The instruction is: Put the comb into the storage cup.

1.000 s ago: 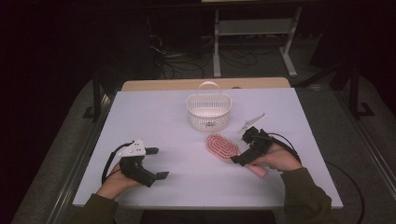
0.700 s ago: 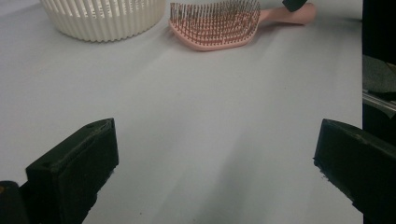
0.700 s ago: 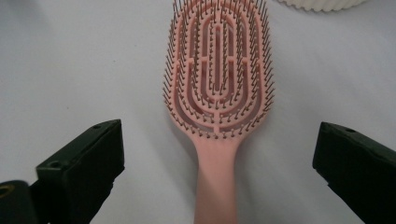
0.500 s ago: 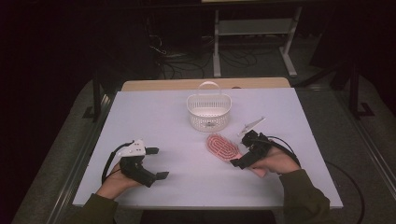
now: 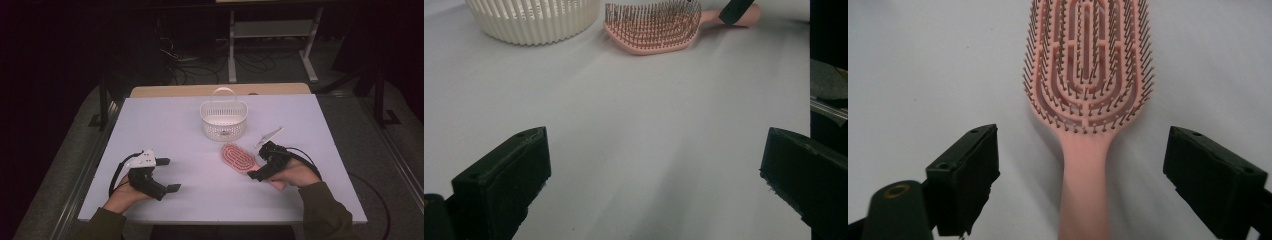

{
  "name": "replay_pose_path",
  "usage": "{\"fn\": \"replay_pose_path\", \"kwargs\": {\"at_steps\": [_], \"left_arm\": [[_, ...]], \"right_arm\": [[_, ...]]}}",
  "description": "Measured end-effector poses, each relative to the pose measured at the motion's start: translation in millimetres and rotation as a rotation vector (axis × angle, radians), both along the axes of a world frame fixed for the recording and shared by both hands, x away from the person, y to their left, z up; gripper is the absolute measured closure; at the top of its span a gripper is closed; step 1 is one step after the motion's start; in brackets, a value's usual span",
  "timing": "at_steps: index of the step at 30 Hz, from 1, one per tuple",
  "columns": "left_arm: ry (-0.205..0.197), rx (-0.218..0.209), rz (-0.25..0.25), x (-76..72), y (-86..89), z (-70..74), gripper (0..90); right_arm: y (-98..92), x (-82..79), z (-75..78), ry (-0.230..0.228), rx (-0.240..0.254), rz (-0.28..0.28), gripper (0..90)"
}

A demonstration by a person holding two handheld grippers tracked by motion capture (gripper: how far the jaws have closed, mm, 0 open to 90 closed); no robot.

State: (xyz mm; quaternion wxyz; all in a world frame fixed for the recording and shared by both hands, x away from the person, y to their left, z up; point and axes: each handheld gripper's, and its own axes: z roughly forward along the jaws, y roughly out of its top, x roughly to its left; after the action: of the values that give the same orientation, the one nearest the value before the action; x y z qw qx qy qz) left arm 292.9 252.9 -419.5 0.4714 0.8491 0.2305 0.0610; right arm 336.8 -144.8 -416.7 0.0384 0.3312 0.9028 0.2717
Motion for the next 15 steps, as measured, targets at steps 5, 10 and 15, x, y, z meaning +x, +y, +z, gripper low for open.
{"fn": "replay_pose_path", "kwargs": {"at_steps": [5,10,15], "left_arm": [[0.0,0.001,-0.001,-0.1,0.0,-0.1,0.0],[0.0,0.004,-0.002,0.5,0.9,-0.3,0.0],[0.0,0.004,-0.002,0.5,0.9,-0.5,0.0]], "right_arm": [[-0.4,0.8,-2.7,0.006,-0.012,-0.001,19.2],[0.7,1.0,-5.2,0.015,-0.027,0.004,24.0],[0.4,1.3,-5.8,0.017,-0.032,0.002,29.9]]}}
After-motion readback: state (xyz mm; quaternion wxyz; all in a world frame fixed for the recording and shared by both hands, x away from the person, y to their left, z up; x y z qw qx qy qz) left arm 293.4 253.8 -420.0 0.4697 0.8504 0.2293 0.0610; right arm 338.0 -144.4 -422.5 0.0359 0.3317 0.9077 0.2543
